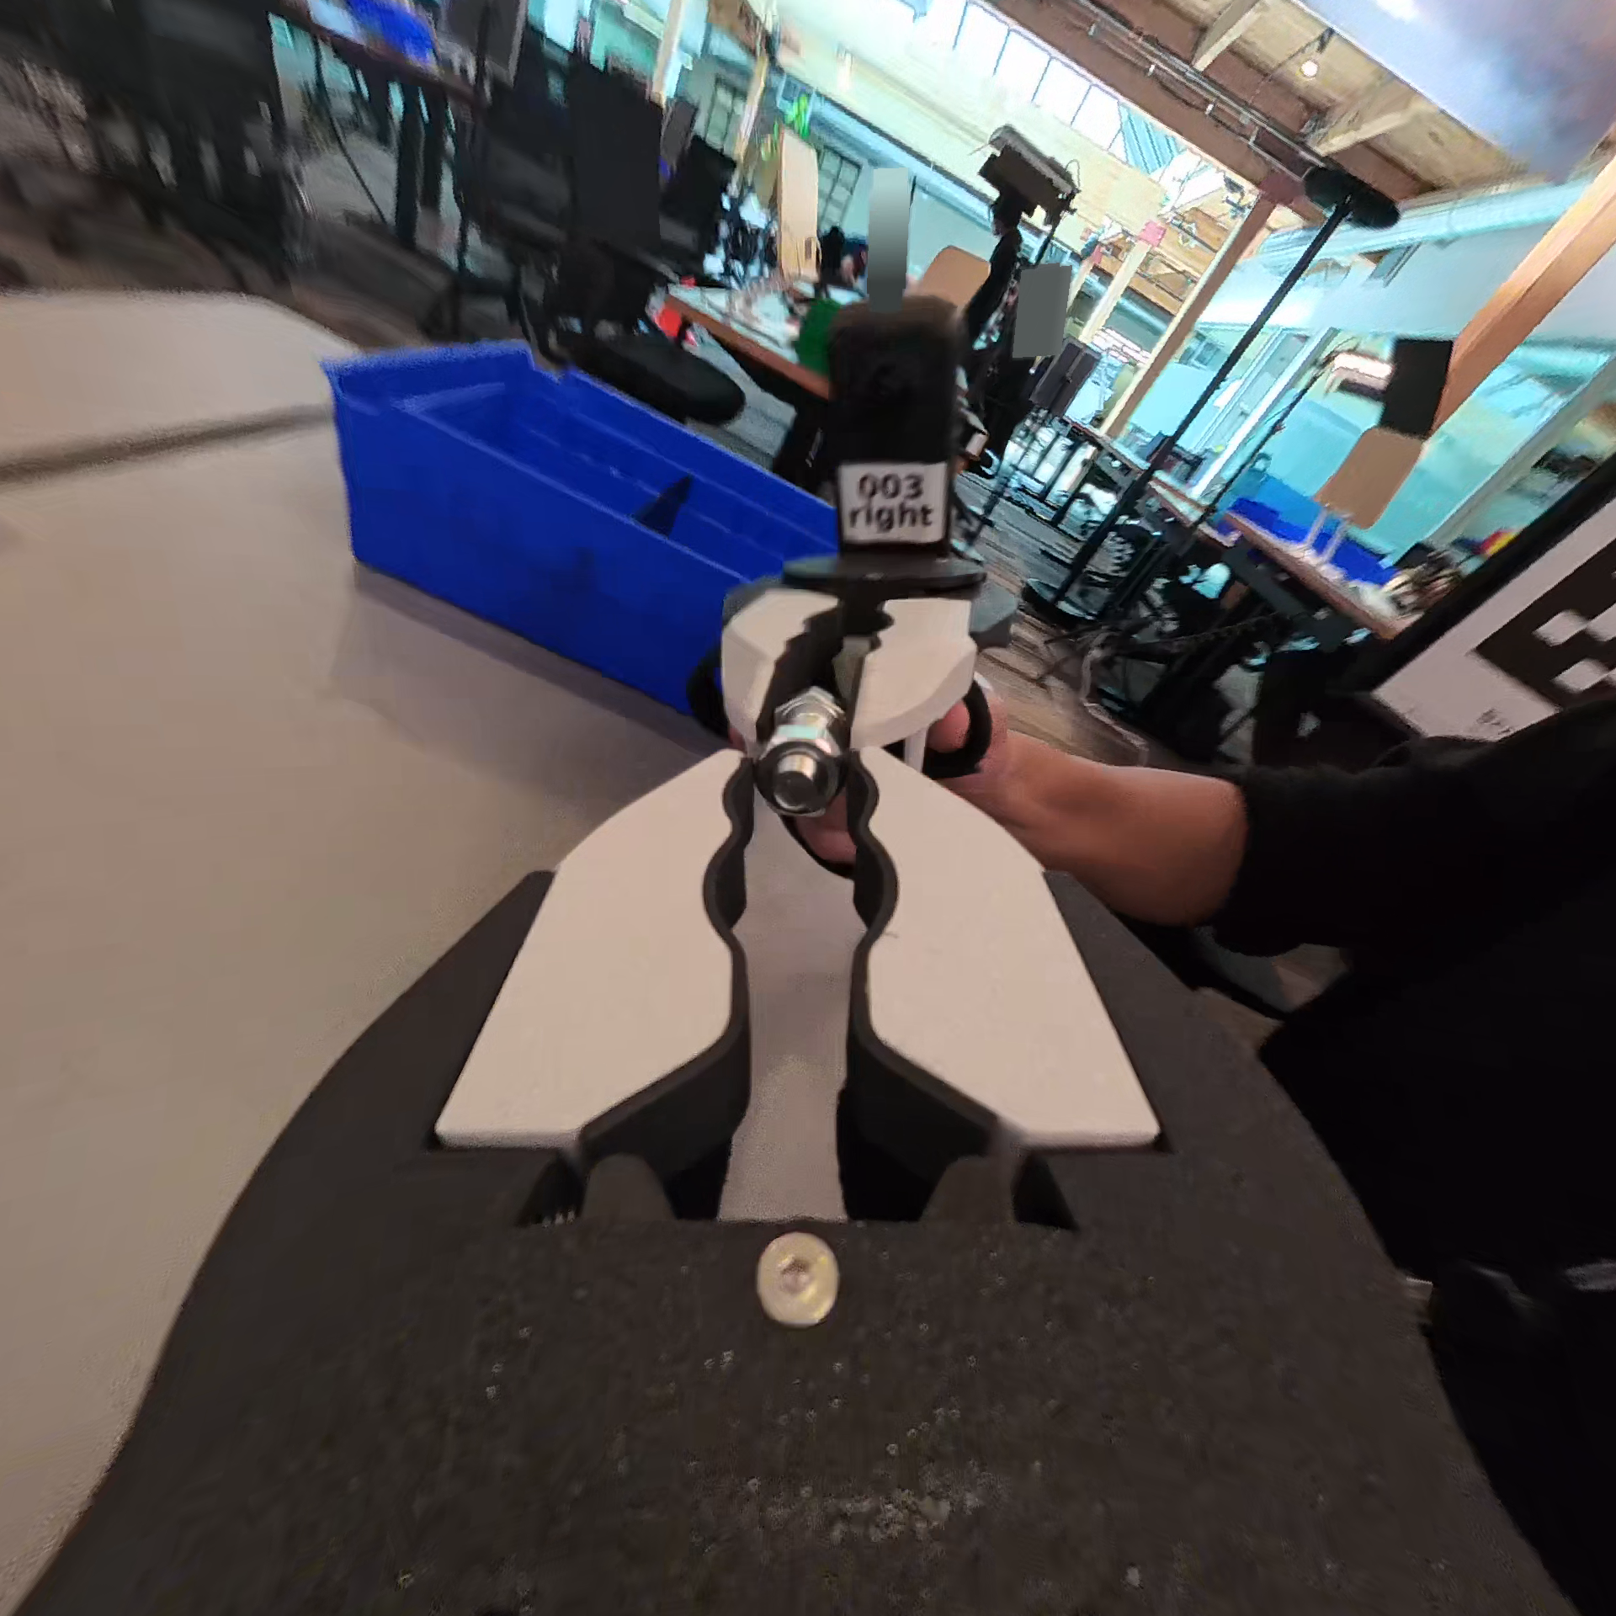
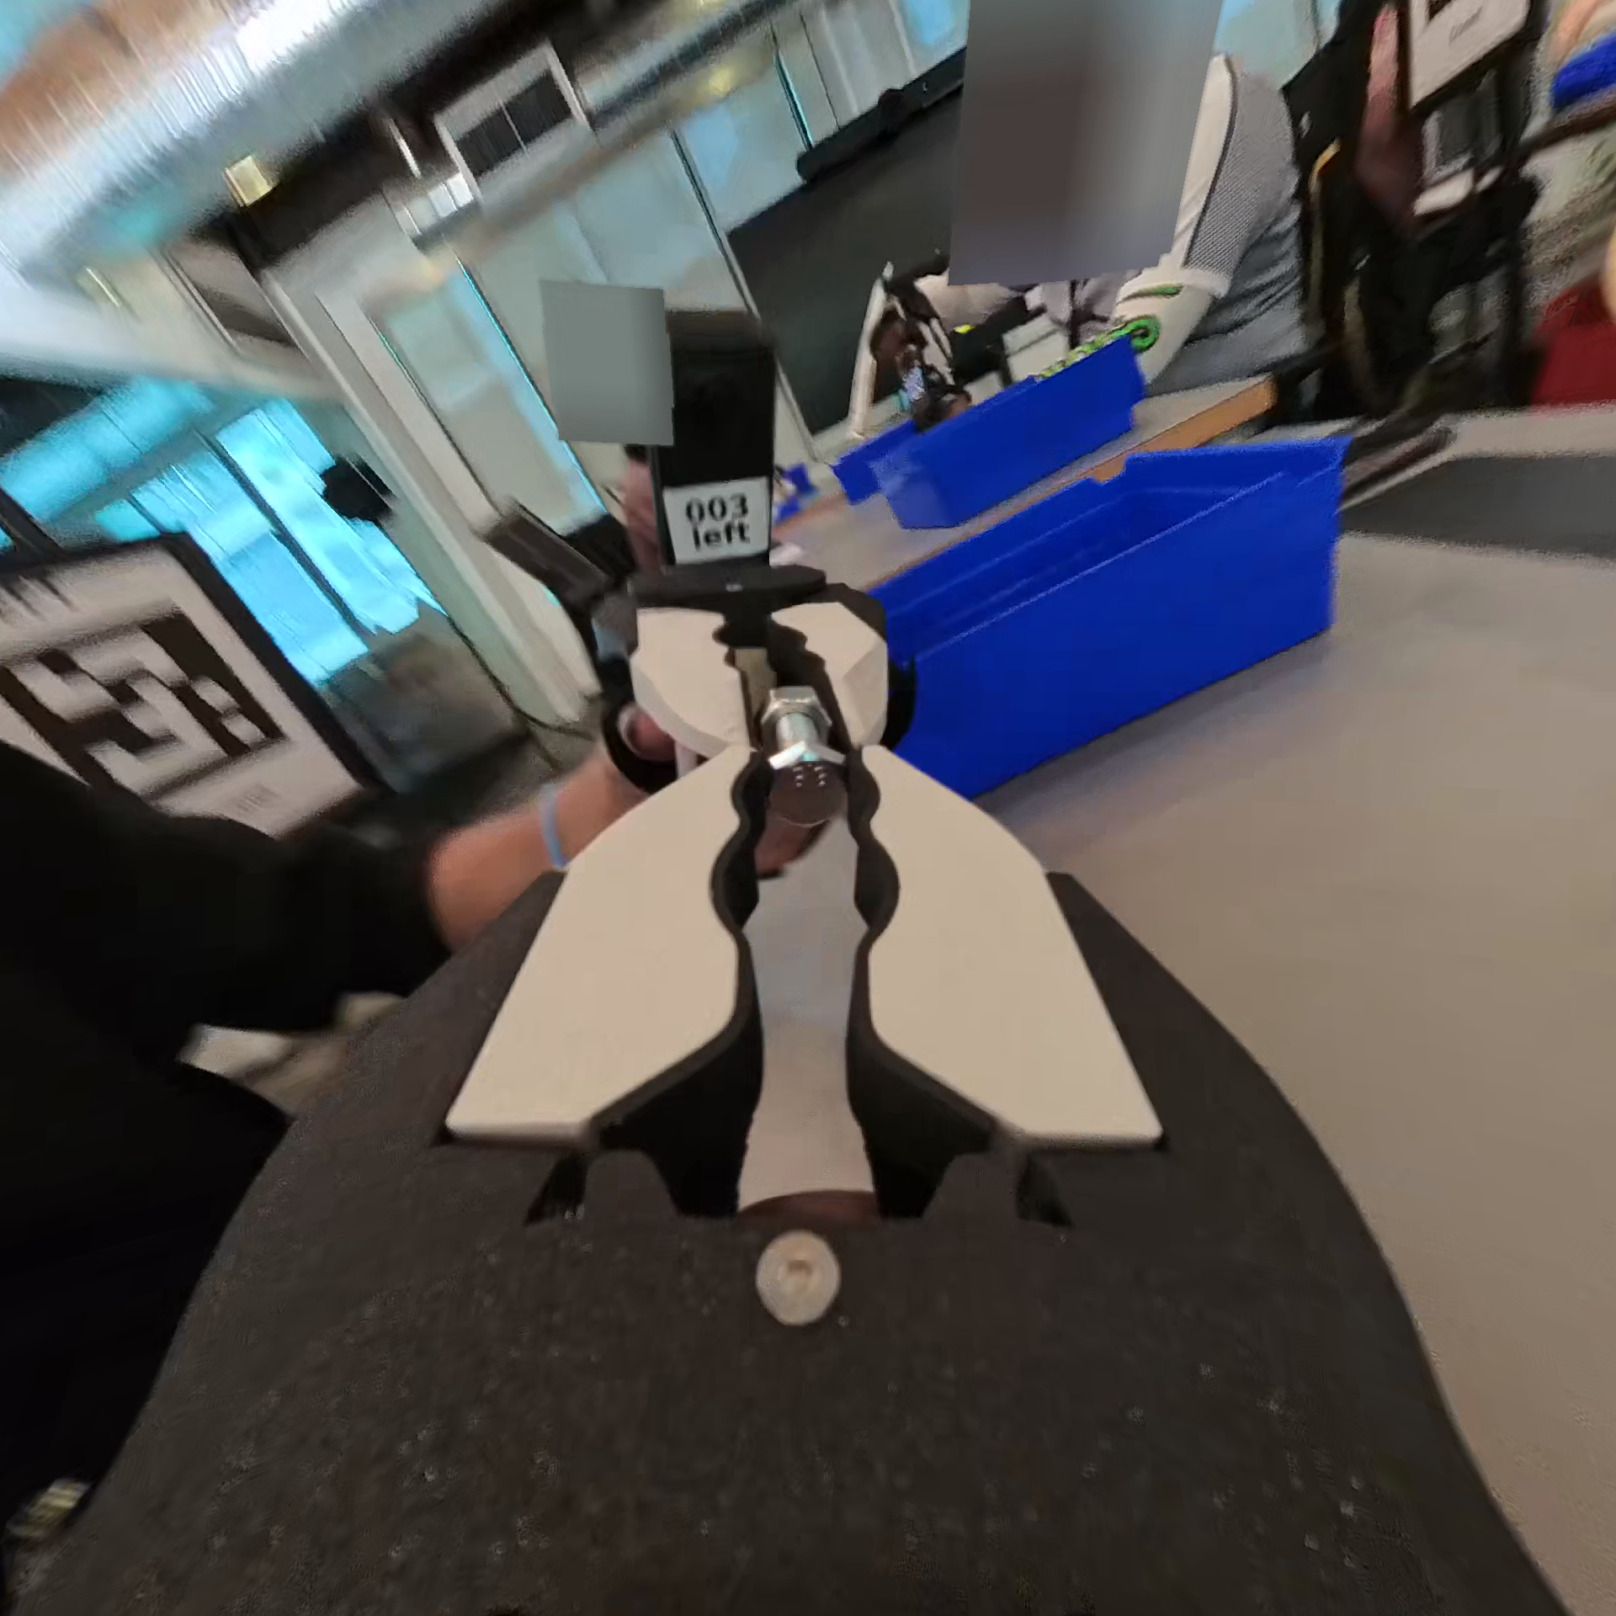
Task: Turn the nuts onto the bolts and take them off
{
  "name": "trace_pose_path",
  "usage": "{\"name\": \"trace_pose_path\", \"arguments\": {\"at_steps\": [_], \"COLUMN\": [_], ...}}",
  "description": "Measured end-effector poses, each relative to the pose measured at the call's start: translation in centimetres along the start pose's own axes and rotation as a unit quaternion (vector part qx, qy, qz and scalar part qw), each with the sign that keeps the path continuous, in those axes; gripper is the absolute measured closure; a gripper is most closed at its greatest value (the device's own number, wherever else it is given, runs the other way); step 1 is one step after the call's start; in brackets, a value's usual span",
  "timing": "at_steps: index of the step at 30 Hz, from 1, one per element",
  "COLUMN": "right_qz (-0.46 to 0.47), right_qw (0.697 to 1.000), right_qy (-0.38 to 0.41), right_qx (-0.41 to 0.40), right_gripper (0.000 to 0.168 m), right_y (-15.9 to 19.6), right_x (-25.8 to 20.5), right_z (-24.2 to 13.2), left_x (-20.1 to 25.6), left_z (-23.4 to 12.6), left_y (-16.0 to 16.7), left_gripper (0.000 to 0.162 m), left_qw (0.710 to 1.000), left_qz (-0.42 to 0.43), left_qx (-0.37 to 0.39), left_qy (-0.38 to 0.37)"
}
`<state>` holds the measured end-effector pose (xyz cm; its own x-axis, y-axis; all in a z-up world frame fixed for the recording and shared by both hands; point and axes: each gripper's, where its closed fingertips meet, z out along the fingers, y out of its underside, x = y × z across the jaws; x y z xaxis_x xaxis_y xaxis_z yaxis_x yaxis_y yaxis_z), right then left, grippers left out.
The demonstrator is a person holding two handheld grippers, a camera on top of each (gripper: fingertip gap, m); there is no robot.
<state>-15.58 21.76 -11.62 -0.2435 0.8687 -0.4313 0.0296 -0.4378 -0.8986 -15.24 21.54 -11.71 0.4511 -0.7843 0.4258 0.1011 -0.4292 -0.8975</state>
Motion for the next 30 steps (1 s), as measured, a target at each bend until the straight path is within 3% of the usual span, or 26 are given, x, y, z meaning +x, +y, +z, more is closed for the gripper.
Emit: {"name": "trace_pose_path", "arguments": {"at_steps": [4,5,7,9,12,13,15,17,23,26,28,30], "right_qz": [-0.189,-0.211,-0.198,-0.160,-0.071,-0.048,-0.005,0.020,0.037,0.020,0.000,-0.013], "right_qw": [0.978,0.973,0.976,0.984,0.996,0.998,0.999,0.998,0.996,0.997,0.997,0.998], "right_qy": [0.056,0.058,0.046,0.037,0.012,0.006,-0.018,-0.034,-0.042,-0.033,-0.031,-0.026], "right_qx": [-0.065,-0.072,-0.079,-0.066,-0.049,-0.045,-0.047,-0.056,-0.066,-0.070,-0.065,-0.059], "right_gripper": [0.151,0.151,0.151,0.151,0.151,0.151,0.151,0.151,0.151,0.151,0.151,0.151], "right_y": [1.0,1.1,1.1,0.8,0.4,0.3,0.4,0.7,1.5,1.7,1.5,1.2], "right_x": [0.1,0.0,-0.1,0.0,0.1,0.2,-0.3,-0.6,-0.8,-0.6,-0.8,-0.9], "right_z": [-0.4,-0.4,-0.5,-0.5,-0.7,-0.8,-0.6,-0.3,0.2,0.1,-0.1,-0.3], "left_x": [0.3,0.4,0.7,0.9,1.0,0.6,0.0,-0.3,0.4,0.3,0.6,1.0], "left_z": [0.2,0.2,0.1,0.0,-0.4,-0.6,-1.0,-1.2,-1.3,-1.2,-1.1,-1.1], "left_y": [1.0,1.1,1.2,0.9,0.5,0.6,0.7,0.9,1.7,1.9,1.6,1.3], "left_gripper": [0.143,0.143,0.143,0.138,0.097,0.096,0.104,0.115,0.145,0.146,0.146,0.146], "left_qw": [0.974,0.960,0.951,0.960,0.988,0.997,0.996,0.986,0.975,0.986,0.998,0.988], "left_qz": [-0.218,-0.269,-0.292,-0.260,-0.137,-0.066,0.064,0.138,0.203,0.139,0.026,-0.134], "left_qx": [-0.040,-0.039,-0.033,-0.023,-0.030,-0.039,-0.049,-0.059,-0.071,-0.074,-0.058,-0.042], "left_qy": [0.047,0.067,0.097,0.103,0.060,0.023,-0.039,-0.069,-0.062,-0.045,0.000,0.061]}}
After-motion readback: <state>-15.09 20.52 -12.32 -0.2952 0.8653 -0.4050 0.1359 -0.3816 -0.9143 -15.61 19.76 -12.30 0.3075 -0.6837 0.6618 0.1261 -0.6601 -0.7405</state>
